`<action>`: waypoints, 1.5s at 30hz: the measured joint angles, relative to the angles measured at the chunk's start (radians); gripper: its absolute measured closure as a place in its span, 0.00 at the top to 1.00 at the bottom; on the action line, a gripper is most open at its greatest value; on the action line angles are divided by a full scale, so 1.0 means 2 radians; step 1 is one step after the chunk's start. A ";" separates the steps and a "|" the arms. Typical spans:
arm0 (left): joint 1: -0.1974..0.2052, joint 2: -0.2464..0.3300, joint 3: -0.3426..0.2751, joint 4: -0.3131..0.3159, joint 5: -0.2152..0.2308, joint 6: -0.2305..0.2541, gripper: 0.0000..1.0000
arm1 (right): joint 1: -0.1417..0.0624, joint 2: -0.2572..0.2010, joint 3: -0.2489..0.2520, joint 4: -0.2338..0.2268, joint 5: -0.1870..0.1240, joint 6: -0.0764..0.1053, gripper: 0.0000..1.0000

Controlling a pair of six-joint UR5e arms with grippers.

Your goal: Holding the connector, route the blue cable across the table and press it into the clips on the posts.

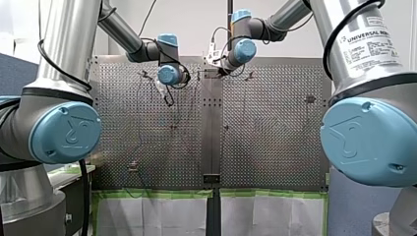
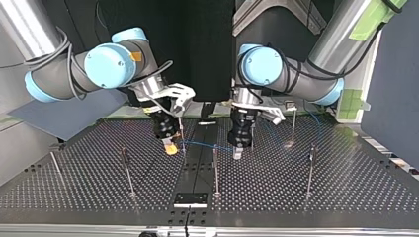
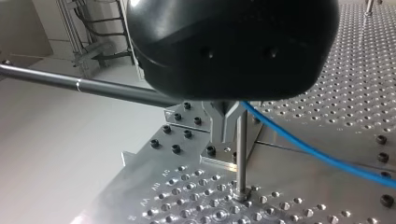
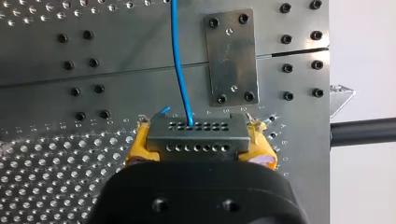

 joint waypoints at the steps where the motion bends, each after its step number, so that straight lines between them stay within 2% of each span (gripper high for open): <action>1: 0.000 -0.004 0.004 -0.002 0.001 0.000 0.01 | -0.002 0.000 -0.001 0.000 -0.001 0.001 0.00; 5: -0.002 -0.024 0.024 -0.006 0.001 0.001 0.01 | -0.013 0.002 -0.006 -0.001 -0.009 0.006 0.00; 11: 0.006 -0.053 0.043 0.001 0.000 -0.005 0.01 | -0.025 0.008 -0.009 -0.001 -0.011 0.008 0.00; 16: 0.015 -0.059 0.046 0.006 0.002 -0.009 0.01 | -0.033 0.015 -0.009 -0.002 -0.011 0.008 0.00; 21: 0.024 -0.060 0.047 0.016 0.014 -0.019 0.01 | -0.041 0.018 -0.009 -0.003 -0.016 0.008 0.00; 23: 0.025 -0.060 0.047 0.017 0.016 -0.021 0.10 | -0.044 0.018 -0.009 -0.003 -0.018 0.008 0.00; 24: 0.026 -0.060 0.047 0.016 0.017 -0.021 0.10 | -0.045 0.018 -0.009 -0.003 -0.019 0.008 0.00; 26: 0.026 -0.060 0.047 0.013 0.017 -0.021 0.28 | -0.046 0.018 -0.009 -0.003 -0.020 0.008 0.00; 27: 0.026 -0.060 0.047 0.011 0.017 -0.021 0.28 | -0.047 0.018 -0.009 -0.003 -0.020 0.008 0.00; 28: 0.025 -0.060 0.047 0.009 0.017 -0.021 0.54 | -0.047 0.018 -0.009 -0.003 -0.020 0.008 0.00; 29: 0.025 -0.060 0.047 0.006 0.017 -0.020 0.70 | -0.048 0.018 -0.009 -0.003 -0.020 0.008 0.00; 30: 0.024 -0.060 0.047 0.003 0.017 -0.019 0.70 | -0.048 0.018 -0.009 -0.003 -0.020 0.008 0.00; 32: 0.022 -0.060 0.047 -0.007 0.016 -0.015 1.00 | -0.049 0.018 -0.009 -0.003 -0.020 0.007 0.00; 45: 0.008 -0.048 0.044 -0.076 0.003 0.002 1.00 | -0.053 0.018 -0.009 -0.002 -0.019 0.004 0.00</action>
